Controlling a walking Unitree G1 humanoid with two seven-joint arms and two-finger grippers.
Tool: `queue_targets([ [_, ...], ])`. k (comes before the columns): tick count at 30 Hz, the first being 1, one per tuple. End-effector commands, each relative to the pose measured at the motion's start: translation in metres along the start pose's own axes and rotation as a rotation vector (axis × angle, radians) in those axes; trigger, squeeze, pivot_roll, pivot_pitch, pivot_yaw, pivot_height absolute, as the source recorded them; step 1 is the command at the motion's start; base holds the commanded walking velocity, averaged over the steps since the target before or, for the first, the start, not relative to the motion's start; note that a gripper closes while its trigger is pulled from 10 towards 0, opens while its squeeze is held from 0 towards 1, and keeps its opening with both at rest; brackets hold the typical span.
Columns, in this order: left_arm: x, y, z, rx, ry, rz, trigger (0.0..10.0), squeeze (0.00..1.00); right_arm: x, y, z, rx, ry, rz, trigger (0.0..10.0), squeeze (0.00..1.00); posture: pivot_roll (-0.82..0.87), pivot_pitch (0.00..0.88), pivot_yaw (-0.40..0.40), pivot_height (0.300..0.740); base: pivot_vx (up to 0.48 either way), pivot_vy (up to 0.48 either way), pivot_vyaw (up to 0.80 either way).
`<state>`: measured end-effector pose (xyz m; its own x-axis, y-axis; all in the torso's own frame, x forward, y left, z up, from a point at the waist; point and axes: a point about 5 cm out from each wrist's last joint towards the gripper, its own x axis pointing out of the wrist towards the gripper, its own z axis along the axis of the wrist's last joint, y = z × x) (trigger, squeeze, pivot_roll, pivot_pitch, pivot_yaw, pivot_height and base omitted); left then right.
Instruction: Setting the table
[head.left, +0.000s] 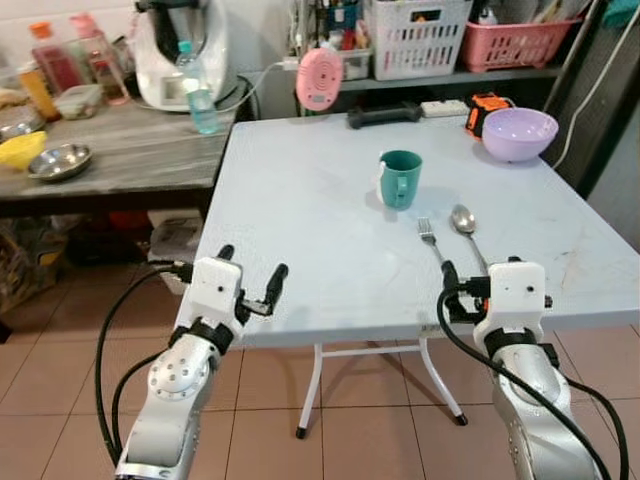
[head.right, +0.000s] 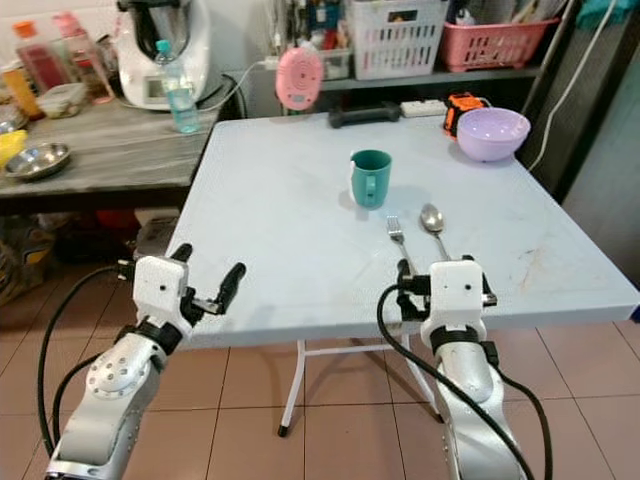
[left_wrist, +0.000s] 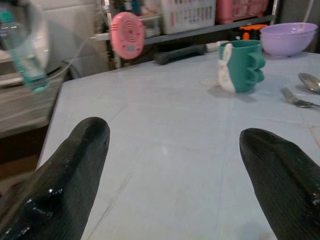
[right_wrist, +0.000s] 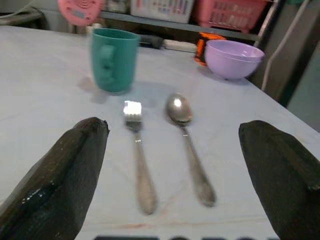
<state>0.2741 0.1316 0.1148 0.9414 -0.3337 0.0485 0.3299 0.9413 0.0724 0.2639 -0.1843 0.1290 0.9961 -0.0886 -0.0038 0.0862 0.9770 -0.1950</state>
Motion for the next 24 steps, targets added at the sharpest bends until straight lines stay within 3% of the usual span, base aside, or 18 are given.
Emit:
queue_targets([
  [1,0.002,-0.005,0.002,0.009,-0.002,-0.021,10.0,0.0,0.0,-0.004,-0.001,-0.006,0.008,-0.013,10.0,0.0,-0.08,0.013,0.058,0.74,0.371,0.0,0.0],
  [11,0.001,-0.006,-0.001,0.001,0.016,-0.03,10.0,0.0,0.0,-0.003,-0.003,0.001,0.018,-0.006,10.0,0.0,-0.08,0.015,0.057,0.74,0.368,0.0,0.0],
  [18,-0.005,-0.015,-0.012,-0.075,0.081,-0.154,10.0,0.0,-0.003,-0.001,-0.004,0.019,0.022,0.011,10.0,0.0,-0.08,0.02,0.045,0.74,0.0,0.0,0.0],
  [24,-0.009,-0.015,-0.013,-0.08,0.109,-0.25,10.0,0.0,0.0,-0.005,-0.004,0.042,0.04,-0.009,10.0,0.0,-0.08,0.023,0.04,0.74,0.0,0.0,0.0],
])
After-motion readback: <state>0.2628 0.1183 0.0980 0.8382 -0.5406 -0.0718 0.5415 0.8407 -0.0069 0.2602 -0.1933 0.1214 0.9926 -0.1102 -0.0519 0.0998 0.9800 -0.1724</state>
